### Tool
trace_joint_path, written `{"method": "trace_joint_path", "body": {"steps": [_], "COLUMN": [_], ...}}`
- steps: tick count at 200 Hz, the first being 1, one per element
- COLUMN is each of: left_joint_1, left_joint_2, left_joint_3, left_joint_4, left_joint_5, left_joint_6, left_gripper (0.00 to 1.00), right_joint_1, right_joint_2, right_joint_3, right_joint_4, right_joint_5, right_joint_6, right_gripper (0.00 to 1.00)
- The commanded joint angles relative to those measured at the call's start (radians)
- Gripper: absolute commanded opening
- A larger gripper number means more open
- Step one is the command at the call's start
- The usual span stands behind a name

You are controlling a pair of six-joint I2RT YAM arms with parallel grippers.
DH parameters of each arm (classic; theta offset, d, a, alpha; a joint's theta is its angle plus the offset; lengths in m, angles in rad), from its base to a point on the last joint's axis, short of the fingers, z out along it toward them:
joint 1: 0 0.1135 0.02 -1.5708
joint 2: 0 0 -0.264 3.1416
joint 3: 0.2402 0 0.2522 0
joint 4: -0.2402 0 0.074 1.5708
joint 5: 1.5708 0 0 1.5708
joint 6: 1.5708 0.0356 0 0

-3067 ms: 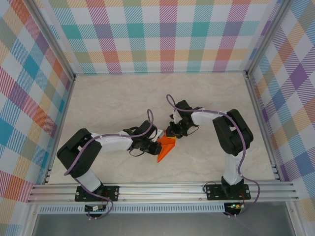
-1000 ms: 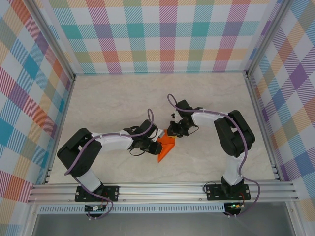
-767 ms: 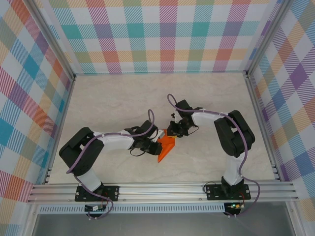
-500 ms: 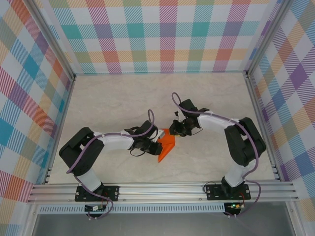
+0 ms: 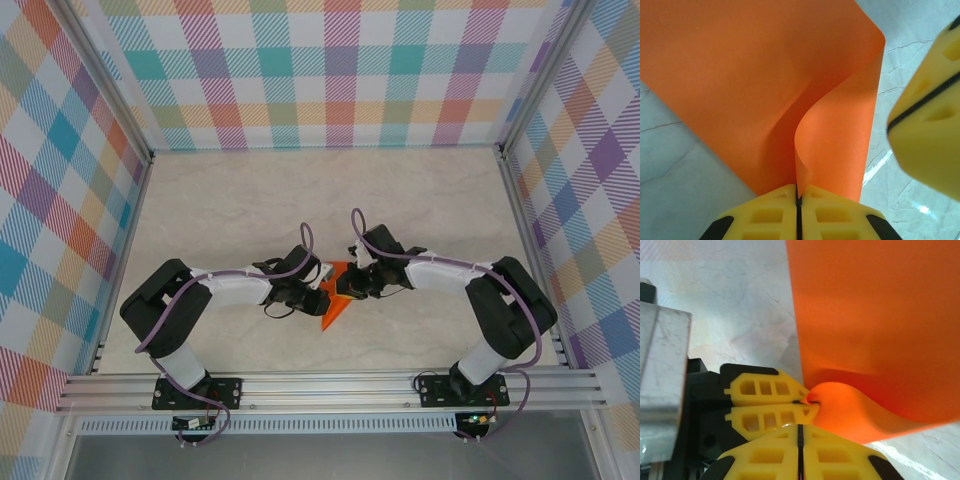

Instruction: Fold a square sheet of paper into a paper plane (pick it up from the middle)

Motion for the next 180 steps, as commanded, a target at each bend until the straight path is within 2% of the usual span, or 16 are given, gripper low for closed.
{"method": "trace_joint_path", "body": {"steps": [1, 117, 180], "left_joint_1": [0.010, 0.010, 0.010], "left_joint_2": [0.015, 0.022, 0.021], "left_joint_3": [-0.035, -0.034, -0.046], "left_joint_4": [-0.019, -0.026, -0.029], "left_joint_5": [-0.014, -0.029, -0.038], "left_joint_6": [0.007, 0.010, 0.010], "left_gripper": [0.09, 0.08, 0.08], "right_joint_1": [0.012, 0.013, 0.006], "right_joint_2": [0.027, 0.131, 0.014], "right_joint_3": [-0.036, -0.124, -0.105], "right_joint_4": [0.075, 0.169, 0.101], "right_joint_5": [-0.037, 0.014, 0.045], "right_joint_6": [0.040, 0.048, 0.020], "right_gripper": [0.09, 0.10, 0.15]}}
